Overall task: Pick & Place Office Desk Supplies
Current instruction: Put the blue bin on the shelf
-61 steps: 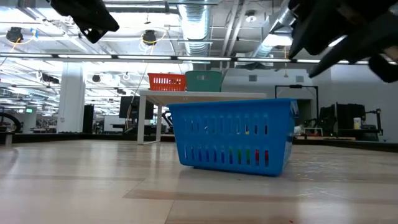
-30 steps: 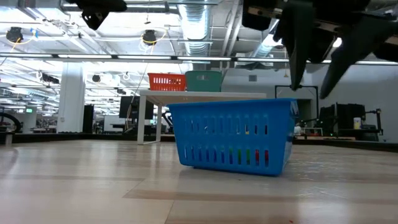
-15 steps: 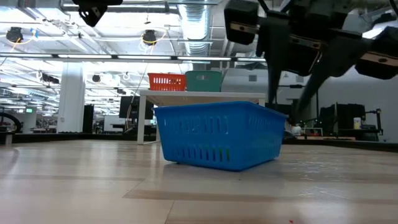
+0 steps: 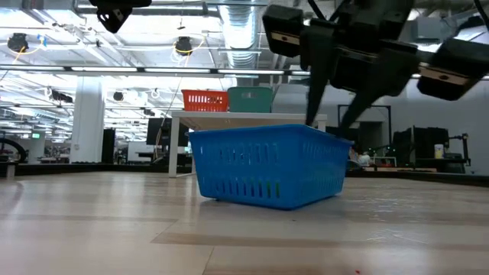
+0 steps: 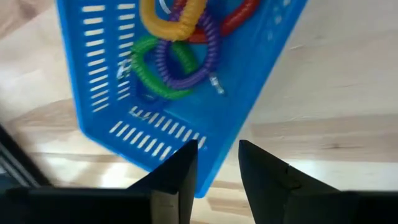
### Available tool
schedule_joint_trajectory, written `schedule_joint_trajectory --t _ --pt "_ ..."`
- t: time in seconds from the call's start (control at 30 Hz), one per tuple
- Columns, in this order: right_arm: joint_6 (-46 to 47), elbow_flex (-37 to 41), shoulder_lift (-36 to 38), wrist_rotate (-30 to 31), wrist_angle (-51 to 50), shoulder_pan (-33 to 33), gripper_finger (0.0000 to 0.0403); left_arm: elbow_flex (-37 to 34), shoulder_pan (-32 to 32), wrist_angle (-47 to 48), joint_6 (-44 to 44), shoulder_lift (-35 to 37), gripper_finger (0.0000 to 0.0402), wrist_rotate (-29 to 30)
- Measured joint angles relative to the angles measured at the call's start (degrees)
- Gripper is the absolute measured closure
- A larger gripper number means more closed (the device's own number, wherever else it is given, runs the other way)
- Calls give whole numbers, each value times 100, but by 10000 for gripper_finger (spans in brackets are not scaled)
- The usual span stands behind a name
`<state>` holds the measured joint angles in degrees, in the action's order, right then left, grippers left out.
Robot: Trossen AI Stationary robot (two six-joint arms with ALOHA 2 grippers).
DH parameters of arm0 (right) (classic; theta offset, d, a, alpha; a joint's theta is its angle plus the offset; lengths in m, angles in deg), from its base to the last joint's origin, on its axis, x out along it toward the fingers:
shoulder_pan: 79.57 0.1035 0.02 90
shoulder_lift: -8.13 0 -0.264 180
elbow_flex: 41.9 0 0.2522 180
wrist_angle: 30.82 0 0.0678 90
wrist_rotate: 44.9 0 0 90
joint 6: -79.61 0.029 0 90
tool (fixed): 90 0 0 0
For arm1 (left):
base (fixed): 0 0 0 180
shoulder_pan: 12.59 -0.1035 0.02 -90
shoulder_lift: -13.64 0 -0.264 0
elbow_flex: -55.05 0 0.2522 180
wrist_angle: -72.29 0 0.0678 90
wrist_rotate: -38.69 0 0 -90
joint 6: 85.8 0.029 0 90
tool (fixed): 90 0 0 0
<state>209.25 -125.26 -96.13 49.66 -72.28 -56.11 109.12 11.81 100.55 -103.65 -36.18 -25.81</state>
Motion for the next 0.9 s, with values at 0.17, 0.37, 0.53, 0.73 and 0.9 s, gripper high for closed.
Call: schedule_joint_trajectory --t 0.17,0.37,0.53,0.73,0.9 --pt "-40 23 -4 -17 -81 -29 288 0 0 4 1 0 385 0" --pt "-83 24 -6 -19 -248 -25 288 0 0 4 2 0 385 0" --pt "-108 38 -202 -78 -192 -17 288 0 0 8 2 0 385 -2" --pt "-417 33 -634 -352 703 -83 291 0 0 60 2 -2 385 -4" --pt "-735 26 -658 -453 810 -166 319 -1 0 76 0 -2 385 -7"
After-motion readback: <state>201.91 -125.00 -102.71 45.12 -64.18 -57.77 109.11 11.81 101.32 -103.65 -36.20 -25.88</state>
